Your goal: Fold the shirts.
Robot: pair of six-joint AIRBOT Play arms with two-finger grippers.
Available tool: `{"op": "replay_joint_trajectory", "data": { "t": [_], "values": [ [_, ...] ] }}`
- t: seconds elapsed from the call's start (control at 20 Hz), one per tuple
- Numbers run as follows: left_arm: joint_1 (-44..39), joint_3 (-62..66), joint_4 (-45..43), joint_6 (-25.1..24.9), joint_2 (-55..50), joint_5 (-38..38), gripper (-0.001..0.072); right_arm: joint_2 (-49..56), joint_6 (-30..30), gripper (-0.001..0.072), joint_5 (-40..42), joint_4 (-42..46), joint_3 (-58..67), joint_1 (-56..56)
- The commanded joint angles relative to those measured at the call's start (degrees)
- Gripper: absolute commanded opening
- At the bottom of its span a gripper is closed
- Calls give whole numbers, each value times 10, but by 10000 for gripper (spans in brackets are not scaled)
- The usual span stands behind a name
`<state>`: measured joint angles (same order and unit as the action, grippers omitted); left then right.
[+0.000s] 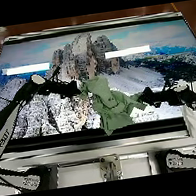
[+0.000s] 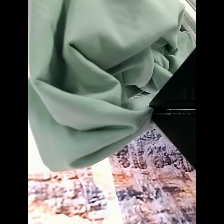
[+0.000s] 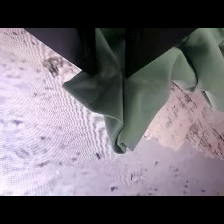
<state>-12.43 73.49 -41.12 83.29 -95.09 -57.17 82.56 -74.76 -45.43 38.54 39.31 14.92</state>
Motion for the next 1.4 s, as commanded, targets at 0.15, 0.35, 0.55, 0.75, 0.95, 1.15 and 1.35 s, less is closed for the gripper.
{"op": "replay_joint_trajectory", "data": {
  "t": [0.15,0.35,0.55,0.75,0.95,1.15,1.35],
  "values": [
    [10,41,0,-38,6,-26,42,2,63,50,-11,-68,19,-7],
    [16,101,-58,-47,60,-19,41,-56,162,50,-71,-67,112,-7],
    [36,234,-142,-45,173,-18,41,-195,226,49,-79,-66,268,-7],
    [52,375,-167,-35,316,38,42,-326,225,50,-14,-65,429,-7],
    [52,405,-220,-35,440,147,41,-412,200,50,38,-10,516,-7],
    [52,404,-391,54,504,25,42,-474,88,50,17,165,523,-7],
    [52,404,-471,98,516,-125,42,-490,11,50,-103,297,523,-7]
  ]
}}
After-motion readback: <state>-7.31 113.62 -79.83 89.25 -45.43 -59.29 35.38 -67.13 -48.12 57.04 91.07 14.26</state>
